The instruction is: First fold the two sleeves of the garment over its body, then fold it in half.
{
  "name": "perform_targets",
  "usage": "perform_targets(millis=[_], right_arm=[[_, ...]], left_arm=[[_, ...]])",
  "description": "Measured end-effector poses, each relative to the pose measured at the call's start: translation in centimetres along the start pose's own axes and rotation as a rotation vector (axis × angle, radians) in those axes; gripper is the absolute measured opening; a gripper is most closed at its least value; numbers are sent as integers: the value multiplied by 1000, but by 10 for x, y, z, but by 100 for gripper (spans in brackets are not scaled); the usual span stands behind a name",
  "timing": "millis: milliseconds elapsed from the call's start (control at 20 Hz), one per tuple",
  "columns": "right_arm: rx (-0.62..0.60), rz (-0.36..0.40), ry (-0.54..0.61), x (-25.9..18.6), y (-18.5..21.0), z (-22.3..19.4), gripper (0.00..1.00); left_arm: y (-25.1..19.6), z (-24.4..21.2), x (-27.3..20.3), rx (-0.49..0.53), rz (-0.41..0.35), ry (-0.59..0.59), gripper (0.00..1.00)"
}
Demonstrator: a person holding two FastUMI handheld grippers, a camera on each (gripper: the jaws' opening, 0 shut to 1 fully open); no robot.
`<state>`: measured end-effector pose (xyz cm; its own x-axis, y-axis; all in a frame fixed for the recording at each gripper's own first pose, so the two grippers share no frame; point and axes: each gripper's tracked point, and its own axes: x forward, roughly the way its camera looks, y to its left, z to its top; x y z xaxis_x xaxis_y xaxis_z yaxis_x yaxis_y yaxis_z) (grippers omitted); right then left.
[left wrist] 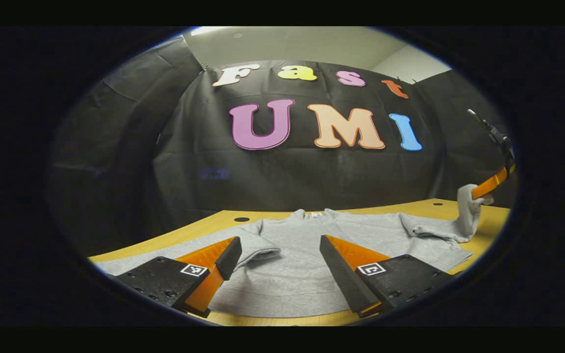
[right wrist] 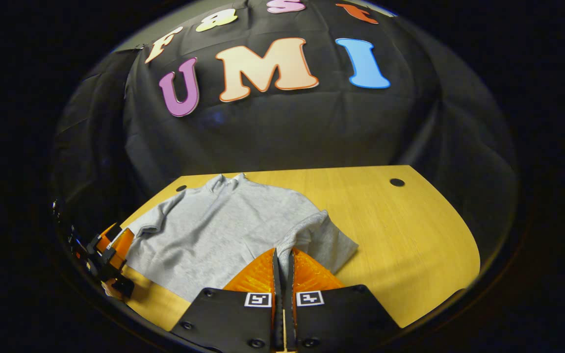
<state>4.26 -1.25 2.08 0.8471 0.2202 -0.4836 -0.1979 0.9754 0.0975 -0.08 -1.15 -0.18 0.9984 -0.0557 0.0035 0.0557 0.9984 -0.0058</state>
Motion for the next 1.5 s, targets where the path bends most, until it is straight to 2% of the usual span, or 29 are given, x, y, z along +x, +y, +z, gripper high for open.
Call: perform_targets(millis=[500, 800, 1050, 1200, 1500], right_arm=[[-128, 203, -63, 68, 145, 77, 4], [-168, 317, -43, 117, 232, 90, 4], [-208, 377, -6, 162, 296, 75, 4], [-180, 423, 25, 188, 330, 51, 4], [-183, 444, 66, 233, 354, 6, 4]], left_arm=[[0, 0, 1, 0, -2, -1, 95], [1, 0, 2, -1, -3, -3, 95], [1, 2, 1, -1, -3, -3, 95], [0, 0, 0, 0, -2, -2, 95], [0, 1, 0, 0, -3, -2, 95]])
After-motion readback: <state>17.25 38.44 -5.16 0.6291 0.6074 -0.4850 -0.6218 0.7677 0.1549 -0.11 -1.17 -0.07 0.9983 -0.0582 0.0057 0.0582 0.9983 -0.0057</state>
